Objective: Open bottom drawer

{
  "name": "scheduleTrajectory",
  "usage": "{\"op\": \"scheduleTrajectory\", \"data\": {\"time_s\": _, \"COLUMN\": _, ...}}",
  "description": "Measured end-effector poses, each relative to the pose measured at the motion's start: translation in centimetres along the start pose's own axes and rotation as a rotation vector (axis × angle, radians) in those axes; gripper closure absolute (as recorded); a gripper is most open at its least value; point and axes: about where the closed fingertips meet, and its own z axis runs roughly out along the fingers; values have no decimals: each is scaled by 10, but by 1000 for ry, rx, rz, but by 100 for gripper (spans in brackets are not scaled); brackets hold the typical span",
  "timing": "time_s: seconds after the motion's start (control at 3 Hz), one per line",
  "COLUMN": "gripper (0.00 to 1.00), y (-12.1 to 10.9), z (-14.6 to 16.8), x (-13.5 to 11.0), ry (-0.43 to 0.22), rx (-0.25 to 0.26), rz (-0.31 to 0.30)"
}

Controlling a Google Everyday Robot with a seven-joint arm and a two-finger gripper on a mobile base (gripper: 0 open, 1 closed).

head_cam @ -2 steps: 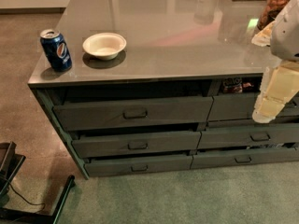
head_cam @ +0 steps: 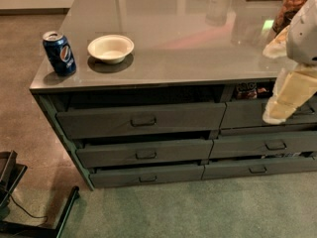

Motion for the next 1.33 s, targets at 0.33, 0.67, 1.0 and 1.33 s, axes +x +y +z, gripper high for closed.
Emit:
{"op": "scheduleTrajectory", "data": {"time_s": 0.33, "gripper": 42, "y": 6, "z": 31, "x": -3, "ry": -48, "rx": -11, "rz": 12}}
{"op": "scheduleTrajectory", "data": {"time_s": 0.67, "gripper": 65, "y": 30, "z": 102, "x": -17, "ry": -130, "rx": -65, "rz": 9}}
{"op": "scheduleTrajectory", "data": {"time_s": 1.0, "gripper": 88, "y": 62, "z": 196, "x": -32, "ry": -184, "rx": -153, "rz": 10}}
{"op": "scheduleTrajectory", "data": {"time_s": 1.33, "gripper": 100, "y": 62, "z": 217, "x": -34, "ry": -198, "rx": -130, "rz": 20}}
